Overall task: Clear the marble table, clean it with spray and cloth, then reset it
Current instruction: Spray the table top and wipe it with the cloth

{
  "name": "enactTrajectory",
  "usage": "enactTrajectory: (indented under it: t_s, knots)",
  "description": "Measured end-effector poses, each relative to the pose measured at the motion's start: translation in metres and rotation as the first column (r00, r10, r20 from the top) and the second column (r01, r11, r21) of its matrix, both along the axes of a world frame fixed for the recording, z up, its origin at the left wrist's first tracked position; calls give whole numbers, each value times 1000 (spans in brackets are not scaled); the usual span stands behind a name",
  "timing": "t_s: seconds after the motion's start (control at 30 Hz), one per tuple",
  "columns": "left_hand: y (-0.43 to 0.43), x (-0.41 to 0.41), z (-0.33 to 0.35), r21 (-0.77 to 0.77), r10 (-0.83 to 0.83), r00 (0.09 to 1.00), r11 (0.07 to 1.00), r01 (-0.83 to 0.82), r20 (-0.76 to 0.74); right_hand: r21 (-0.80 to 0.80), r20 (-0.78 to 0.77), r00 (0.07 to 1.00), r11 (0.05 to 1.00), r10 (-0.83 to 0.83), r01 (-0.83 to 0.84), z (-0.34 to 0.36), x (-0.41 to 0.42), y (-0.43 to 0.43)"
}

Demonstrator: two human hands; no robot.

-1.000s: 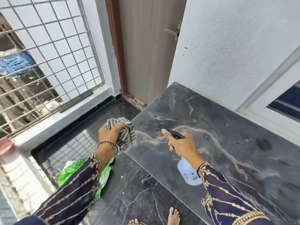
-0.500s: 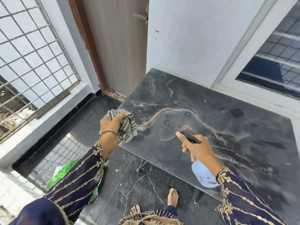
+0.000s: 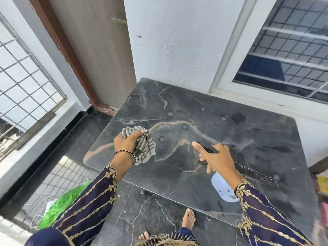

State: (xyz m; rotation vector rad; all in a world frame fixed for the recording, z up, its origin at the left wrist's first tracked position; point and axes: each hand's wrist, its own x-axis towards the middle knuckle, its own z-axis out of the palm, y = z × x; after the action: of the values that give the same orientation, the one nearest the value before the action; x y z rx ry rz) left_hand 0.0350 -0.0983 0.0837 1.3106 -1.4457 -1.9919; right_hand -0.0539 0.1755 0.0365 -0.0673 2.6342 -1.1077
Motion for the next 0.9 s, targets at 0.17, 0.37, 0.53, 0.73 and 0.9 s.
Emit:
enactTrajectory:
  t_s: [0.17,0.37,0.53,0.73,0.9]
  knots:
    - [20,-28,-9,13,-22,999,1000,22,27,205,-111,994,978,-22,45,7,-33,-14]
    - [41,-59,-12,32,4,999,999,-5,49,-69,16,995,993,-99,100,9,-88,-10]
    - [56,-83,-14,16,34,997,999,-35,74,55,-41,993,992,-114,116,2,-136,-5]
    - [83,-118,-15,34,10,998,999,-12,64,27,-42,974,975,-222,223,2,-191,8]
    - [111,-145,-9,75,-37,999,997,36,22,32,-68,974,975,-215,218,5,-214,30]
